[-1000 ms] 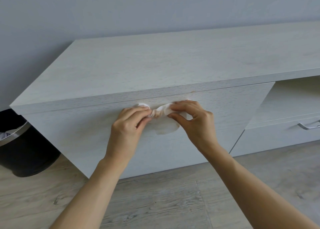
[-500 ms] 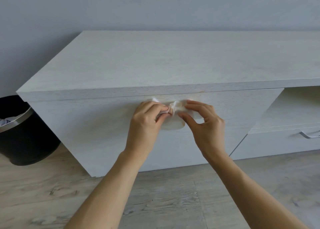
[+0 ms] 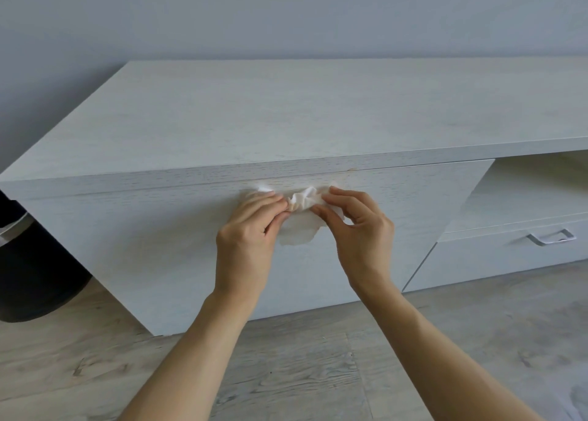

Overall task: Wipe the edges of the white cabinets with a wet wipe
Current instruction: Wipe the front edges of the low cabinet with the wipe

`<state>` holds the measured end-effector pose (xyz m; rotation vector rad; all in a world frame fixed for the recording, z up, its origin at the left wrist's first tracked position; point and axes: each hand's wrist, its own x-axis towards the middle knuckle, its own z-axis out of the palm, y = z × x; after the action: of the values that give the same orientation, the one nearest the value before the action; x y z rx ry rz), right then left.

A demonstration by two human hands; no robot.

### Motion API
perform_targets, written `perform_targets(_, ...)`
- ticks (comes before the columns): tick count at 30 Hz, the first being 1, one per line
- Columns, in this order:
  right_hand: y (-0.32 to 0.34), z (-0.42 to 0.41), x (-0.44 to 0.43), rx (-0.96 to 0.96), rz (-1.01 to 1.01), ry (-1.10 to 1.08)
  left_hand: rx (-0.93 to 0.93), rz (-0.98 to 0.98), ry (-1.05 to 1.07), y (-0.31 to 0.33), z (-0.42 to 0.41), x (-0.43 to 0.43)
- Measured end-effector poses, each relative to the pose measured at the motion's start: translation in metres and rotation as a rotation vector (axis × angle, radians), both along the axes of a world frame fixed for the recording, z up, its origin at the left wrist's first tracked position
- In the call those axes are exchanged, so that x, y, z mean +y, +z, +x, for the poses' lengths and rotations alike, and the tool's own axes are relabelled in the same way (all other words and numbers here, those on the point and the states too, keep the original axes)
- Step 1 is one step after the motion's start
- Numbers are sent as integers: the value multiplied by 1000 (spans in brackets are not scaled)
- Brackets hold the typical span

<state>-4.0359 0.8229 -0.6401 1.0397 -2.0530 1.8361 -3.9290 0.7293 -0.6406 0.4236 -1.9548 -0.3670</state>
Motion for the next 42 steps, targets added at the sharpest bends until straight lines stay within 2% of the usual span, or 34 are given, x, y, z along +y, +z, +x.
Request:
perform_targets(4, 0, 6, -2, -60, -40, 0, -43, -20, -21, 2, 0, -1)
perform_targets(9, 5, 7, -1, 74, 48, 13, -127, -50, -89, 13, -5, -6)
perform_targets(13, 8, 7, 0, 305, 93, -23, -112, -48, -120, 13, 6, -13)
perform_targets(19, 9, 12, 0, 443, 85, -93, -99, -40, -75, 12, 20, -12)
perform_targets(22, 11, 23, -4, 516, 91, -24, -111, -54, -55, 13, 22, -8)
perform_targets(31, 20, 34, 10, 292, 98, 80, -120, 16, -69, 27, 30, 11)
perform_targets(36, 69, 22, 42, 172, 128, 20, -160, 56, -127, 84, 12, 34)
perform_targets(42, 159, -5, 108, 0, 214, -81, -270, 70, -228, 171, -30, 87)
